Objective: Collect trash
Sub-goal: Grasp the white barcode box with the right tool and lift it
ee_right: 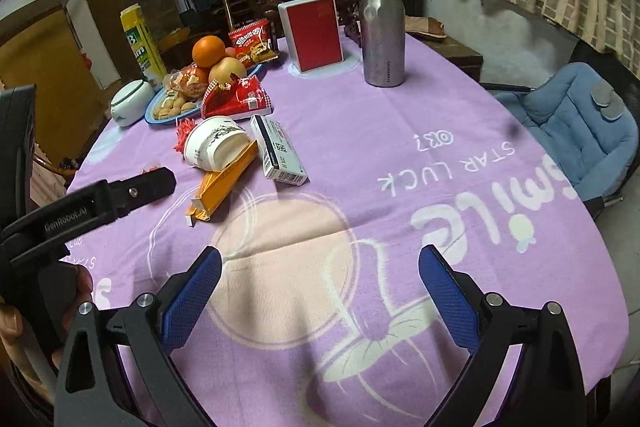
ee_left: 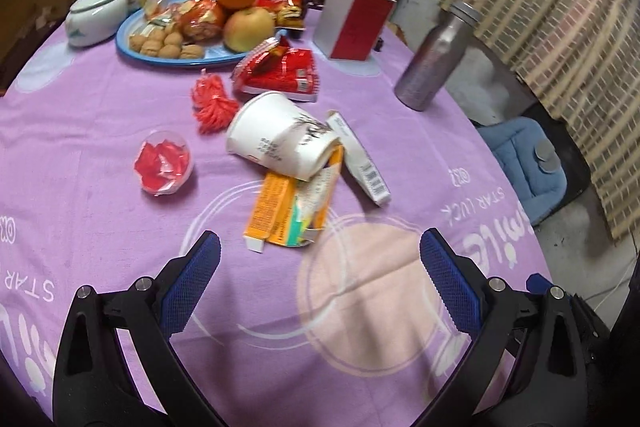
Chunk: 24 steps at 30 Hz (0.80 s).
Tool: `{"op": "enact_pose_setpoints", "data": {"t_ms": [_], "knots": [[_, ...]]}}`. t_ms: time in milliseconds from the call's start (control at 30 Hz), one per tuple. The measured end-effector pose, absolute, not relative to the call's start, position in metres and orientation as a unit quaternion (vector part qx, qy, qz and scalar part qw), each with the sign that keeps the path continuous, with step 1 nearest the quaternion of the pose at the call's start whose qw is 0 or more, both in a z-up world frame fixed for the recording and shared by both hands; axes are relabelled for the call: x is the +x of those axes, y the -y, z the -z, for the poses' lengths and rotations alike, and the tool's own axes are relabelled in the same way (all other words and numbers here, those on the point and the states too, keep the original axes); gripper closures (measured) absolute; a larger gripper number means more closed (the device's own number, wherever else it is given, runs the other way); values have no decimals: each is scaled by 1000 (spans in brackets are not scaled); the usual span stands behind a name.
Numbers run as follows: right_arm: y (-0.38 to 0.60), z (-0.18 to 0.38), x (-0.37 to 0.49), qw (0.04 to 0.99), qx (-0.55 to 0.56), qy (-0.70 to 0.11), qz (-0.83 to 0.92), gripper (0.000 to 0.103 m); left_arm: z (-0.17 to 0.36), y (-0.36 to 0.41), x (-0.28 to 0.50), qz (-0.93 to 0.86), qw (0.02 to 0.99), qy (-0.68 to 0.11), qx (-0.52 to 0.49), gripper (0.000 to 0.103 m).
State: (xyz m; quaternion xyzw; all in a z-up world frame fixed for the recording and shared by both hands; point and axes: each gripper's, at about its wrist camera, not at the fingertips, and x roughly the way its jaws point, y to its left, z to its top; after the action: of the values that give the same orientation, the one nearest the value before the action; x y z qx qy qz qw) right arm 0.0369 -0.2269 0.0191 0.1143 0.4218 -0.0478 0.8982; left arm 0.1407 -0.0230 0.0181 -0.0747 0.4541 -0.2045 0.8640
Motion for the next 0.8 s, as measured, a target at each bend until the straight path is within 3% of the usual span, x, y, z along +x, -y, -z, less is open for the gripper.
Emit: {"op": "enact_pose_setpoints", "data": {"t_ms": [800], "knots": [[213,3,93,886,127,-445,37,6,-9,-12,167,158,875,-451,-75,7]]}}
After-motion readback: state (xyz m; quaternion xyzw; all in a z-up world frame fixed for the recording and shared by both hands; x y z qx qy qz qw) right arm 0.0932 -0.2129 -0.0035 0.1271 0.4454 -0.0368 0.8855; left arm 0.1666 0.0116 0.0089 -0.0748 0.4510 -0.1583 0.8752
